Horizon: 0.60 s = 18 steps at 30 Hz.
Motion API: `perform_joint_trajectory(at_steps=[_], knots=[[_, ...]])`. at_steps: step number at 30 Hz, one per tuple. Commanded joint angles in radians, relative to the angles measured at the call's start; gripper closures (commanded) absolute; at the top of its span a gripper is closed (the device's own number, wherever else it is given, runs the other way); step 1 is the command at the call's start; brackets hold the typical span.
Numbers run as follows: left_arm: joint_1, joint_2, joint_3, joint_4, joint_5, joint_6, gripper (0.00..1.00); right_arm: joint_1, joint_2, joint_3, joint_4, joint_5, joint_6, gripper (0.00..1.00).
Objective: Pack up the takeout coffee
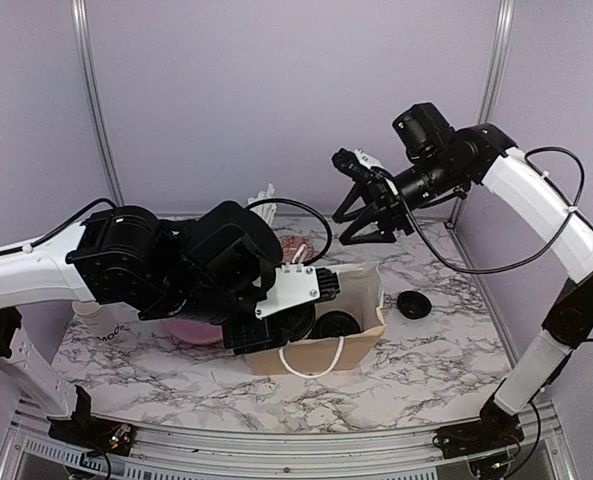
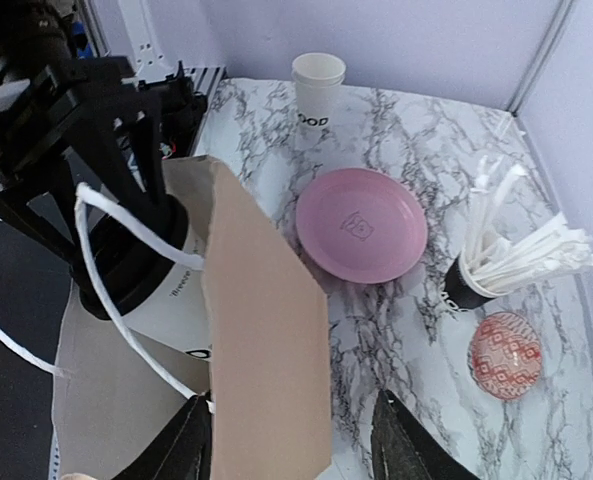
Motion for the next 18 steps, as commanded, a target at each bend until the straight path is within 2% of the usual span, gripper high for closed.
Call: perform_joint_trajectory(at_steps=[1,7,12,18], knots=[[-0.024,0.010,0.022,-0.048,-0.023,-0.008,0.39,-0.080,0.019,0.076,-0.006,-0.098,-0.018,0.49],[-0.104,0.040,0.021,-0.072,-0.083,-0.066,0.40,-0.080,0.104,0.054,0.107,0.000,0.071,0.53],[-0.178,0.081,0.003,-0.088,-0.181,-0.133,0.41,-0.076,0.115,-0.101,0.237,0.090,0.078,0.54],[-0.204,0.123,-0.012,-0.091,-0.221,-0.201,0.42,-0.072,0.208,-0.144,0.264,0.088,0.066,0.55]])
